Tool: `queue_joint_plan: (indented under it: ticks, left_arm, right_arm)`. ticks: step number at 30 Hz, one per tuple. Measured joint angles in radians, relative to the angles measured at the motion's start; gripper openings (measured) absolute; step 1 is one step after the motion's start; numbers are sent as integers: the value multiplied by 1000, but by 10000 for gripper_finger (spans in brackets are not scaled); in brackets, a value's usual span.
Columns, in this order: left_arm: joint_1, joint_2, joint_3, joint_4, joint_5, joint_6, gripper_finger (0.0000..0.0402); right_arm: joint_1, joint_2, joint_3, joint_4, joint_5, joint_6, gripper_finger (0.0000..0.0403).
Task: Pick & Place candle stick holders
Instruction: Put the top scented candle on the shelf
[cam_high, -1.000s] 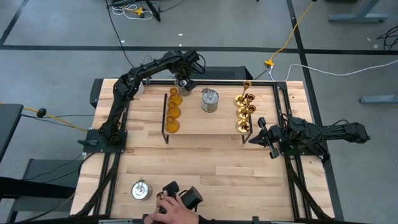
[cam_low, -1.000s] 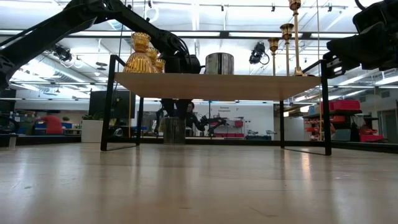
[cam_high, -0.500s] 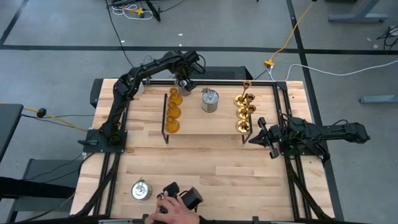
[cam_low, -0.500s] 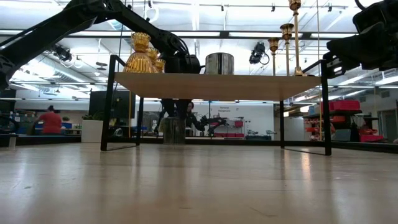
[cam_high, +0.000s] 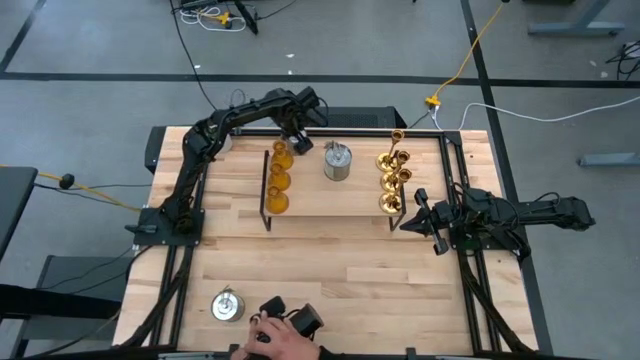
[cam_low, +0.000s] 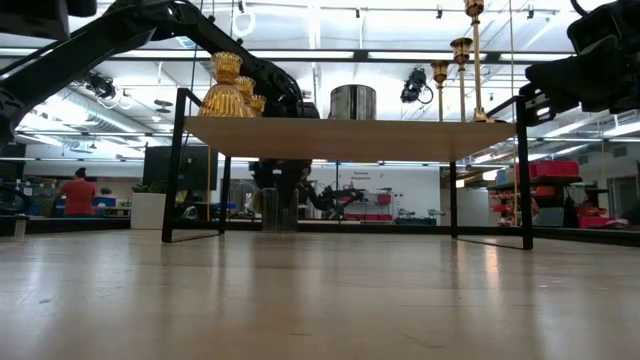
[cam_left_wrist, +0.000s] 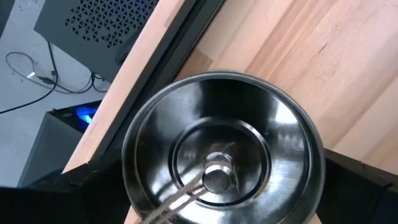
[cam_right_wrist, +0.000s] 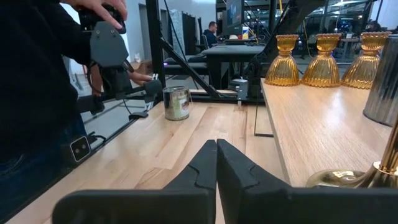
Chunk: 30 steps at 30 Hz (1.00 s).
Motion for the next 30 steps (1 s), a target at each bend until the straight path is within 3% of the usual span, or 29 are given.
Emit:
queue_joint_plan:
  ticks: [30]
  left_arm:
    - [0, -7, 0, 7, -8, 0, 375]
  right_arm:
    - [0, 0, 0, 0, 0, 0, 13]
